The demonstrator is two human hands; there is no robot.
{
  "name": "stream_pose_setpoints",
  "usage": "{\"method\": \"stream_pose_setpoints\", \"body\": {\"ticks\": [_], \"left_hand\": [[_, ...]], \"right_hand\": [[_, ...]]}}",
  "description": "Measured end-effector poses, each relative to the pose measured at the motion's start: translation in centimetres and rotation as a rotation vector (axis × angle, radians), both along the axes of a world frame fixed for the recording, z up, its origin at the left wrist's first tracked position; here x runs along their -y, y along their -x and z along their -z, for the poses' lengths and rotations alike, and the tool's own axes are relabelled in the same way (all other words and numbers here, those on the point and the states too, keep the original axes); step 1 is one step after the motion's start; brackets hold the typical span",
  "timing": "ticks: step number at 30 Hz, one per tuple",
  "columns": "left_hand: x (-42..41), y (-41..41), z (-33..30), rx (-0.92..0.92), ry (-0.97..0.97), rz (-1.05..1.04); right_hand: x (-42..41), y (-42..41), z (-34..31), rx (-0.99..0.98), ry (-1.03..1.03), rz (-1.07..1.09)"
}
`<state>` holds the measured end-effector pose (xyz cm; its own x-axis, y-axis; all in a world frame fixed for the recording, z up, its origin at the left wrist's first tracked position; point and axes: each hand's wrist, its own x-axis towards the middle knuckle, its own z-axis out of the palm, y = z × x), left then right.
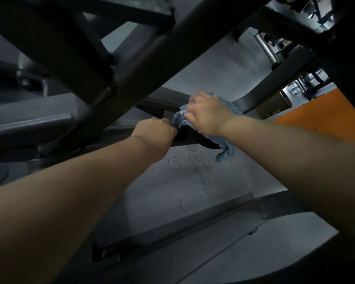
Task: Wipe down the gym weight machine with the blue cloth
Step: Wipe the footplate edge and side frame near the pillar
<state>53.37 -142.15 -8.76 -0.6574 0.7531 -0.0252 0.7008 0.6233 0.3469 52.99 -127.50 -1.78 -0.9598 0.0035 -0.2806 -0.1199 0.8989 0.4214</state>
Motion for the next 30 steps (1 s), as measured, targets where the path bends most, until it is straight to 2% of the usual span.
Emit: {"method": "stream_pose_setpoints", "body": {"ticks": [4, 12, 15, 17, 19, 20, 21, 23, 24, 27, 30], "left_hand": [[0.1, 0.2, 0.2, 0.034, 0.018, 0.008], [0.4, 0.3, 0.6, 0.056, 0.035, 0.036], [0.4, 0.3, 0.7, 0.042, 0.029, 0.035], [0.3, 0.3, 0.7, 0.029, 0.025, 0.031], [0.3, 0.3, 0.7, 0.017, 0.026, 0.038], [0.2, 0.3, 0.7, 0.013, 0.03, 0.039], [0.2, 0.4, 0.7, 0.012, 0.034, 0.039], [0.1, 0.4, 0.6, 0.022, 0.039, 0.041], [0.1, 0.4, 0.5, 0.029, 0.039, 0.043], [0.3, 0.3, 0.5, 0.05, 0.043, 0.039], [0.4, 0.2, 0.7, 0.055, 0.038, 0.047]], "right_hand": [[0.3, 2.7, -0.8, 0.04, 0.009, 0.174], [-3.3, 4.1, -2.1, -0.198, 0.142, 0.519], [-6.9, 2.9, -3.7, -0.162, 0.192, 0.681], [-7.8, 1.9, -4.2, -0.35, 0.208, 0.529], [-6.1, 1.2, -3.9, -0.526, 0.268, 0.231], [-4.7, 0.9, -3.4, -0.457, 0.324, 0.113], [-3.4, 0.8, -2.9, -0.298, 0.342, 0.059], [-1.3, 1.1, -1.5, -0.008, 0.195, 0.083], [-0.8, 1.6, -1.0, 0.052, 0.102, 0.117], [-0.8, 3.6, -1.0, 0.08, 0.046, 0.298], [-2.2, 4.3, -1.6, 0.028, 0.159, 0.447]]}}
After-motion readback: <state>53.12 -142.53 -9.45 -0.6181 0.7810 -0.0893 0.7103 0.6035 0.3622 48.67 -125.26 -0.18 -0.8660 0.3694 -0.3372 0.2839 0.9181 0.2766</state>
